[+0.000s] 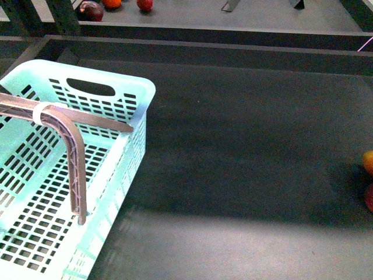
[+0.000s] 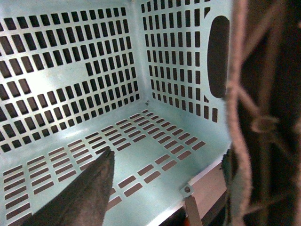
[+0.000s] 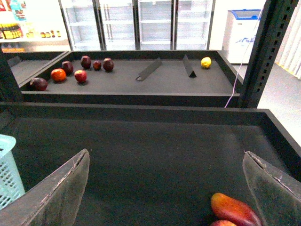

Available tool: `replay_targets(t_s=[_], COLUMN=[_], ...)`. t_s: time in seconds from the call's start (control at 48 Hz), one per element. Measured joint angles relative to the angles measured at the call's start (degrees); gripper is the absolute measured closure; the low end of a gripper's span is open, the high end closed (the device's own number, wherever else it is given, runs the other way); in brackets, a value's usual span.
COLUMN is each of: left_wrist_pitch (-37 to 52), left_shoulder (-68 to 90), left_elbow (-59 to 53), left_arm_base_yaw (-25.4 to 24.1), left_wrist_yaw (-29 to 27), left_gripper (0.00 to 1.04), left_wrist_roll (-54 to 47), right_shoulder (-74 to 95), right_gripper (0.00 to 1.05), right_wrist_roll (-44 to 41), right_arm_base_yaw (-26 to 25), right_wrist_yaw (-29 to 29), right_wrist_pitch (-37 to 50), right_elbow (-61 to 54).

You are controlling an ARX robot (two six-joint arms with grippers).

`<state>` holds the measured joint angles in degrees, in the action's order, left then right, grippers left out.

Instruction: Pick apple with right arm and hold basket with left

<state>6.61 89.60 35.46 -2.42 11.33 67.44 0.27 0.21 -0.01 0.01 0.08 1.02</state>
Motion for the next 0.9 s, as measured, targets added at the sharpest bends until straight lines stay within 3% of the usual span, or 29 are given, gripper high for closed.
replay_targets(t_s=[0.354, 0.646, 0.896], left_wrist_pitch=[0.9, -0.9, -5.0], left_shoulder=[-0.1, -2.4, -8.8], left_elbow=[1.5, 1.5, 2.2], left_arm_base_yaw=[0.9, 4.0, 10.6], left_wrist_yaw=[0.3, -1.5, -2.2], left_gripper=[0.95, 0.97, 0.97], left_wrist_roll=[2.4, 3.6, 2.3], right_shoulder=[0.0, 0.0, 0.0], right_gripper=[0.09, 0.09, 0.09], right_wrist_roll=[0.0, 0.0, 0.0], right_arm_base_yaw=[0.0, 0.0, 0.0], right_wrist_yaw=[0.0, 0.0, 0.0], right_wrist_pitch=[0.0, 0.0, 0.0], right_elbow=[0.0, 0.0, 0.0])
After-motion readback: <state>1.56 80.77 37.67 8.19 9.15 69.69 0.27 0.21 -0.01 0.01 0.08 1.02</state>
